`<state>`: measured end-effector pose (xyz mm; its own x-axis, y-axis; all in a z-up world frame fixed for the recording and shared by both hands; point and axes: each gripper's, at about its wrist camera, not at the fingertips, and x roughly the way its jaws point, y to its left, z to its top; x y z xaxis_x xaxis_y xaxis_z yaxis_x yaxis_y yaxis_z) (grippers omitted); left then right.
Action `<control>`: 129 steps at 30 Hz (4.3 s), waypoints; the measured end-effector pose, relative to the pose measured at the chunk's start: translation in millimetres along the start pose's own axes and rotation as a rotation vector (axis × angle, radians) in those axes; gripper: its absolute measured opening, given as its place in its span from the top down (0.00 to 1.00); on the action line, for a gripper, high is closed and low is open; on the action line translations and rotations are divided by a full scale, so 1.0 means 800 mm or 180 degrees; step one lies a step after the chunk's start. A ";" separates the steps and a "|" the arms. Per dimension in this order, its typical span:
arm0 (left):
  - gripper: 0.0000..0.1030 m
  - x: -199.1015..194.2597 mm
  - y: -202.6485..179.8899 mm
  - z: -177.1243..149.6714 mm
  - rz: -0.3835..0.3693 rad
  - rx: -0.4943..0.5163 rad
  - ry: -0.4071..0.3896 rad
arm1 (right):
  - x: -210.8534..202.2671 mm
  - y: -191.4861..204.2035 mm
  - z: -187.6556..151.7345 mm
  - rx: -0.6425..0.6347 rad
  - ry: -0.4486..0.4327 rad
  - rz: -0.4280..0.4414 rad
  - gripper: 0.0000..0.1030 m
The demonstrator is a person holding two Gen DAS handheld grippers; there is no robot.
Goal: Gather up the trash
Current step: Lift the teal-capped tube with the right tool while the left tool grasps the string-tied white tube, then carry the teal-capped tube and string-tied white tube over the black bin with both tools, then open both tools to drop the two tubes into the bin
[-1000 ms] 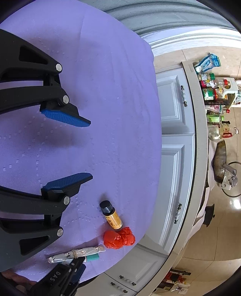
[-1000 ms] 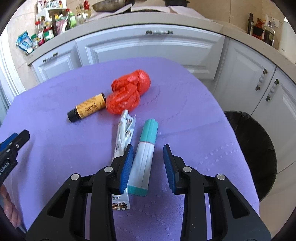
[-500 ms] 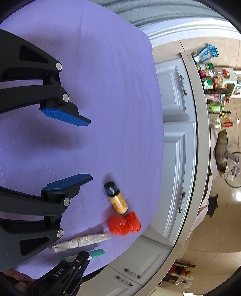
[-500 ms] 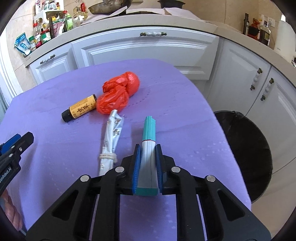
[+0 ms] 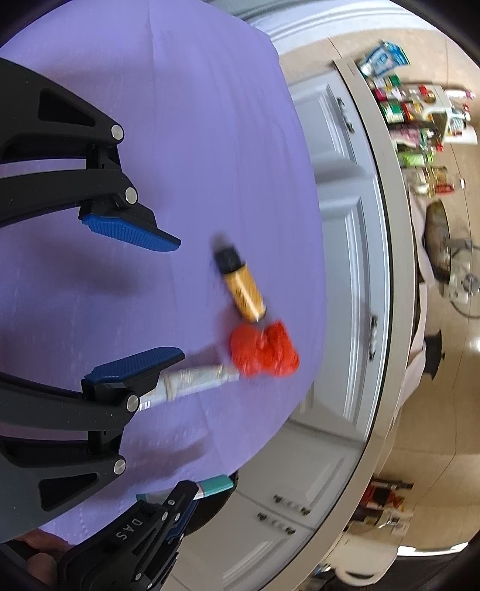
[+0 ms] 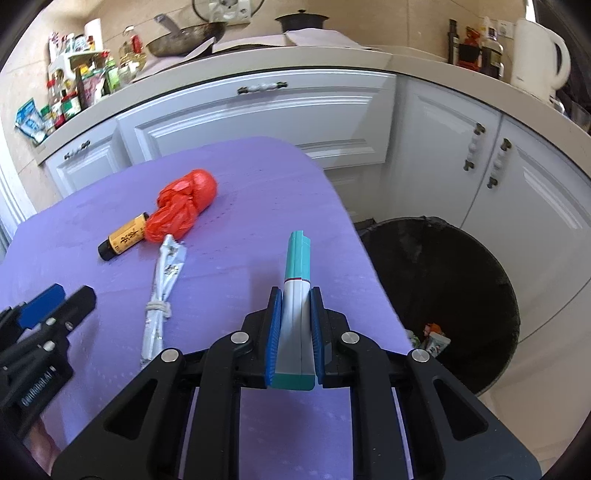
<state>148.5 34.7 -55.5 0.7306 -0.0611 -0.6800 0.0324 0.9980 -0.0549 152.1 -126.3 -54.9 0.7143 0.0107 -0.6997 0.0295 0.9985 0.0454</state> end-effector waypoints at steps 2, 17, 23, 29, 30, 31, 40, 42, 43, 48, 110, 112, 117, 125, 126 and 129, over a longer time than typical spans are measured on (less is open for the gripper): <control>0.48 0.003 -0.014 -0.001 -0.0047 0.0044 0.0036 | -0.001 -0.008 -0.002 0.0039 -0.0011 0.0008 0.85; 0.57 0.047 -0.063 -0.004 -0.0095 0.0214 0.0352 | -0.004 -0.032 -0.008 0.0146 -0.0034 0.0121 0.85; 0.83 0.047 -0.061 -0.006 -0.0150 0.0241 0.0358 | -0.005 -0.030 -0.008 0.0135 -0.0040 0.0115 0.85; 0.84 0.028 -0.052 -0.005 -0.0224 0.0198 0.0184 | -0.014 -0.027 -0.006 0.0132 -0.0104 0.0102 0.85; 0.84 0.025 -0.052 -0.004 -0.0217 0.0203 0.0145 | -0.016 -0.027 -0.006 0.0134 -0.0125 0.0100 0.85; 0.84 0.020 -0.051 -0.003 -0.0209 0.0208 0.0098 | -0.020 -0.027 -0.005 0.0132 -0.0151 0.0095 0.85; 0.84 -0.031 -0.056 0.012 -0.0280 0.0242 -0.0387 | -0.058 -0.037 0.005 0.0138 -0.0408 -0.0042 0.85; 0.84 -0.038 -0.061 0.016 -0.0311 0.0268 -0.0453 | -0.066 -0.043 0.007 0.0151 -0.0458 -0.0088 0.85; 0.84 -0.038 -0.063 0.017 -0.0323 0.0276 -0.0464 | -0.070 -0.046 0.007 0.0166 -0.0480 -0.0108 0.85; 0.84 -0.050 -0.078 0.023 -0.0417 0.0332 -0.0558 | -0.082 -0.065 0.009 0.0233 -0.0560 -0.0202 0.85; 0.71 0.032 -0.263 0.037 -0.0711 0.0979 -0.0420 | -0.031 -0.228 0.019 0.0769 -0.0621 -0.0668 0.64; 0.62 0.033 -0.261 0.037 -0.0706 0.0951 -0.0420 | -0.030 -0.227 0.019 0.0756 -0.0617 -0.0691 0.62; 0.45 0.032 -0.252 0.039 -0.0663 0.0863 -0.0426 | -0.030 -0.224 0.018 0.0758 -0.0596 -0.0722 0.51; 0.33 0.020 -0.221 0.039 -0.0502 0.0808 -0.0474 | -0.030 -0.194 0.018 0.0664 -0.0545 -0.0611 0.41; 0.31 0.018 -0.214 0.039 -0.0461 0.0796 -0.0480 | -0.030 -0.190 0.018 0.0653 -0.0536 -0.0593 0.40; 0.31 0.015 -0.190 0.039 -0.0364 0.0732 -0.0463 | -0.026 -0.167 0.019 0.0576 -0.0500 -0.0508 0.38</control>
<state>173.3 -117.2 -32.3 0.8029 -0.1867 -0.5661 0.2617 0.9637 0.0534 144.2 -260.6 -35.5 0.7898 -0.1683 -0.5898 0.2644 0.9611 0.0799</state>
